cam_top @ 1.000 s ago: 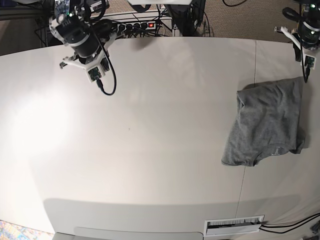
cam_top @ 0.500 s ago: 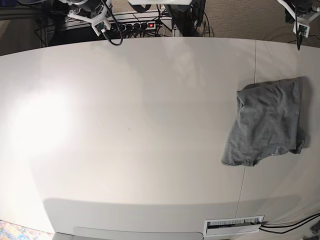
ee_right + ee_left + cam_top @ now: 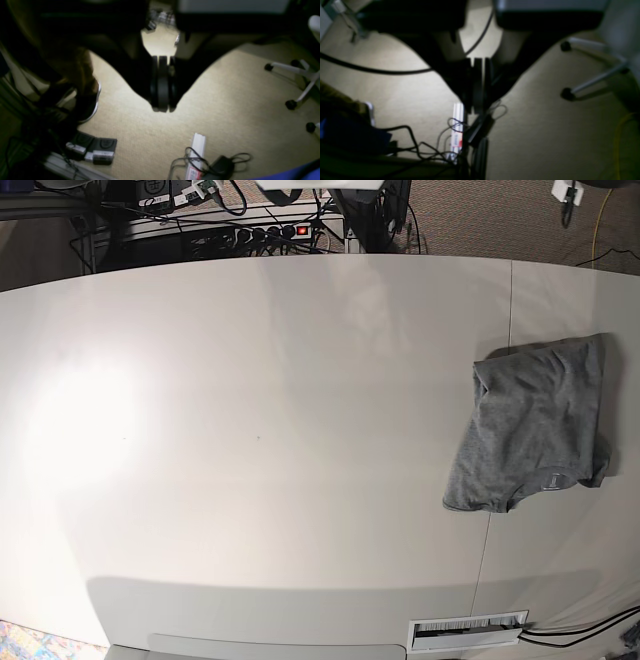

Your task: Fold the T-shirt properly

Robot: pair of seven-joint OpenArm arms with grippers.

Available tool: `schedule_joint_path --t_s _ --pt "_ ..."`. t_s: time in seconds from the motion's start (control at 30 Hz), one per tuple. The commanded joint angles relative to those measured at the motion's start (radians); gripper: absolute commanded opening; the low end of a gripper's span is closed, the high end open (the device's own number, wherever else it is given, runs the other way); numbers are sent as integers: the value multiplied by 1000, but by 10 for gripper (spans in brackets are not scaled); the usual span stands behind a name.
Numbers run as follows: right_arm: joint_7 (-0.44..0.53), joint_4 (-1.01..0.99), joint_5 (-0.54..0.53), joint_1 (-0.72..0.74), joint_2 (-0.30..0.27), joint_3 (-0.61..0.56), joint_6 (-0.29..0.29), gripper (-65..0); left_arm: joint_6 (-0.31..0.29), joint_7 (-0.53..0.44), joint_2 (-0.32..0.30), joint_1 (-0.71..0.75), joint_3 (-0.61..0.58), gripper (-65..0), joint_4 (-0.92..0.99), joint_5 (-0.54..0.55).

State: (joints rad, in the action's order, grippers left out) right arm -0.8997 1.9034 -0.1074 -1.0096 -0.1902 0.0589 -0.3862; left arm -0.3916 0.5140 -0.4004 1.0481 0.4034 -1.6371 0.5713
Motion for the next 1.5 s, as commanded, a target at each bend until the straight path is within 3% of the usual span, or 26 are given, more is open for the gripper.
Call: schedule_joint_path --t_s 0.0,0.2,0.43,0.63,0.8,0.97,1.17,1.27,1.37,1.47 --pt "15 -33 -5 10 -4 2 -2 -650 -3 -16 -10 -5 -6 -650 31 9" --pt "72 -341 -5 189 -4 2 -2 -650 -3 -61 -10 -156 -83 -650 293 -5" --pt "203 -769 -47 423 -3 1 -2 -650 0 -233 -10 -317 -248 -650 544 -150" --pt "433 -1142 -46 607 -2 1 -1 -650 130 -359 2 -455 -426 -650 708 -203" --pt "541 -1338 -41 718 9 1 7 -650 174 -367 68 -571 -496 -650 818 -208" --pt "586 -1398 -29 770 57 1 105 -650 174 -426 164 -641 -498 -650 914 -320" --pt "664 -1402 6 785 108 -4 200 -650 174 -435 235 -669 -498 -650 966 -333" --pt "665 -1402 6 789 116 -55 274 -650 175 -445 256 -669 -498 -650 966 -333" --pt "669 -1402 6 789 115 -131 388 -650 193 -463 274 -669 -498 -650 966 -333" --pt "664 -1402 6 788 116 -198 439 -650 217 -463 287 -669 -498 -650 966 -333"
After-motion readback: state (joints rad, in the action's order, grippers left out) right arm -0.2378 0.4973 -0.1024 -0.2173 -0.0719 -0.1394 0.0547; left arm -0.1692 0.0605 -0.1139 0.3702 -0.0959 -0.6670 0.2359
